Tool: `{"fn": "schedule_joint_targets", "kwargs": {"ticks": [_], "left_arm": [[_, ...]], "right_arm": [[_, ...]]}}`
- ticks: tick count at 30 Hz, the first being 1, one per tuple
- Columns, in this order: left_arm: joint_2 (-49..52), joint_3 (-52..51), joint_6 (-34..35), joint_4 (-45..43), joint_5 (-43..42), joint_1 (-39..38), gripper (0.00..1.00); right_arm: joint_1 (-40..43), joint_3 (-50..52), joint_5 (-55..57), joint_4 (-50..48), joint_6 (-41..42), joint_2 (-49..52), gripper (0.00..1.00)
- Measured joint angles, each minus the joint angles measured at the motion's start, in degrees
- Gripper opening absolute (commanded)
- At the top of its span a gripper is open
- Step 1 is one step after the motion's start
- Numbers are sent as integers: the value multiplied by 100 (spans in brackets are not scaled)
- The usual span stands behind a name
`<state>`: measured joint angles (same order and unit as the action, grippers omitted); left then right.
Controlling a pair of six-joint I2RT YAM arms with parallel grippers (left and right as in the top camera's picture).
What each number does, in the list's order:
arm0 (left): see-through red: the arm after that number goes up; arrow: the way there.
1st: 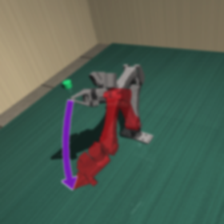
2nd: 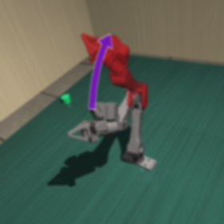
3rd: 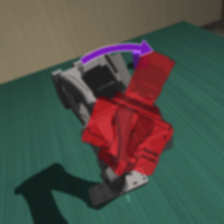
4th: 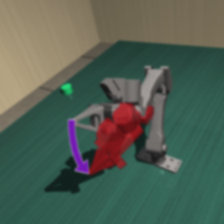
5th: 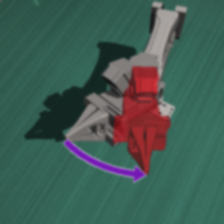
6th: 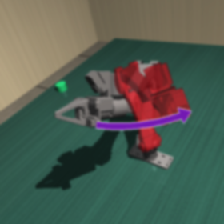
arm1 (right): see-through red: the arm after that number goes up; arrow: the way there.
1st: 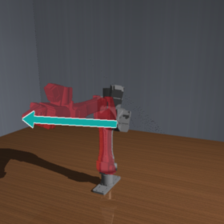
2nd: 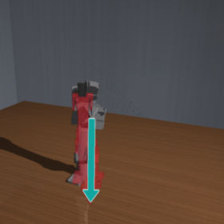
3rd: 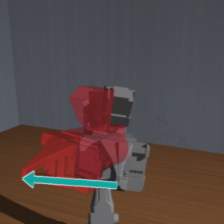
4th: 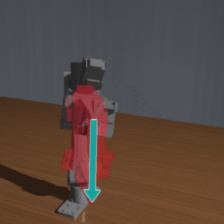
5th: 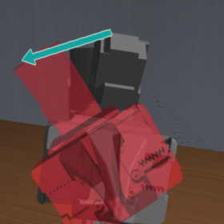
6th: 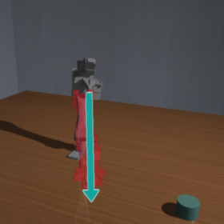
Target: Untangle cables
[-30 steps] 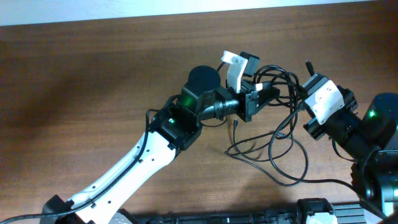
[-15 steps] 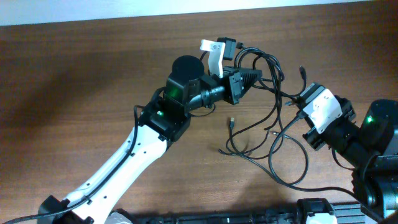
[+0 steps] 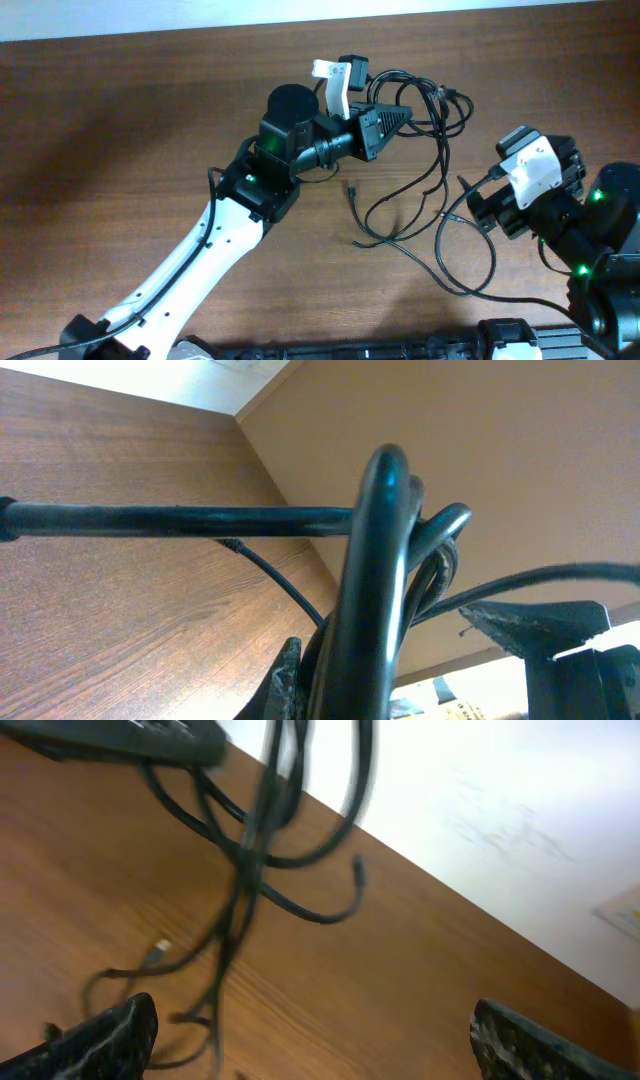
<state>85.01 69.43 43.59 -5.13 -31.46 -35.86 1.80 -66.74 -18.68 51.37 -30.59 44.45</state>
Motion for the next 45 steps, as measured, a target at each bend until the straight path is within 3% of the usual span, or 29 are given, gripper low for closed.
{"fn": "schedule_joint_targets", "kwargs": {"ticks": [10, 15, 21, 23, 25, 26, 33, 36, 38, 45], "left_arm": [[0, 0, 0, 2, -4, -243, 0], [0, 0, -66, 2, -31, -494, 0], [0, 0, -245, -4, -251, -695, 0], [0, 0, -289, -4, -306, -695, 0], [0, -2, -330, -4, -330, -695, 0], [0, -2, -363, -4, -334, -695, 0], [0, 0, -501, -7, -525, -695, 0], [0, -2, -501, -7, -581, -695, 0], [0, 0, -522, -7, -614, -695, 0], [0, -2, -614, -2, -629, -695, 0]], "right_arm": [[0, 0, -1812, -262, -669, 0, 99], [0, 0, -1829, -483, -765, 15, 99], [0, 0, -1108, -623, -791, 186, 100], [0, 0, -946, -623, -798, 214, 90], [0, 0, -837, -632, -804, 216, 49], [0, 0, -789, -640, -835, 216, 45], [0, 0, -678, -643, -841, 219, 47], [0, 0, -660, -688, -833, 219, 29], [0, 0, -667, -715, -852, 229, 4], [0, 0, -664, -726, -774, 229, 4]]}}
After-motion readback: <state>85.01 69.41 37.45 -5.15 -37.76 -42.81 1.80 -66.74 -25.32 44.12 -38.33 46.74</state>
